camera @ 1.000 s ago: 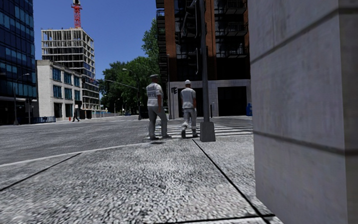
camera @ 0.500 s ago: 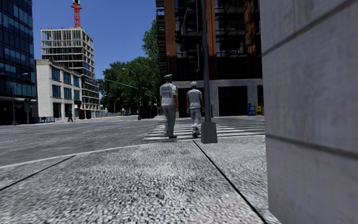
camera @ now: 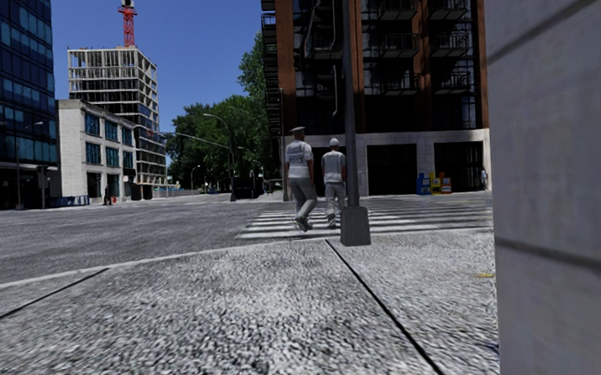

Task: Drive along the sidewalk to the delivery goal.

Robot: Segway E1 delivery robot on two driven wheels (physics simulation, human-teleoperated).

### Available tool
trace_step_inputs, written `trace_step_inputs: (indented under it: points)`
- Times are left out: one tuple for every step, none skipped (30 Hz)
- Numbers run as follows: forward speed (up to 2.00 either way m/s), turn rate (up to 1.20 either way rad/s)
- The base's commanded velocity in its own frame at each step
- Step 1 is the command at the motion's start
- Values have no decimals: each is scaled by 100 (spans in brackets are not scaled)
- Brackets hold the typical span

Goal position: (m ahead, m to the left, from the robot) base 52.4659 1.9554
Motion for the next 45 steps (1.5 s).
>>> trace_step_inputs:
  points:
    - [200,0]
    - [200,0]
    - [200,0]
    - [200,0]
    - [200,0]
    - [200,0]
    - [200,0]
    - [200,0]
    - [200,0]
    - [200,0]
    - [200,0]
    - [200,0]
    - [200,0]
    - [200,0]
    - [200,0]
    - [200,0]
    - [200,0]
    - [200,0]
    - [200,0]
    - [200,0]
    - [200,0]
    - [200,0]
    - [200,0]
    - [200,0]
    - [200,0]
    - [200,0]
    - [200,0]
    - [200,0]
    - [200,0]
    - [200,0]
    - [200,0]
    - [200,0]
    - [200,0]
    - [200,0]
    - [200,0]
    - [200,0]
    - [200,0]
    - [200,0]
    - [200,0]
    - [200,0]
    - [200,0]
    - [200,0]
    - [200,0]
    - [200,0]
    - [200,0]
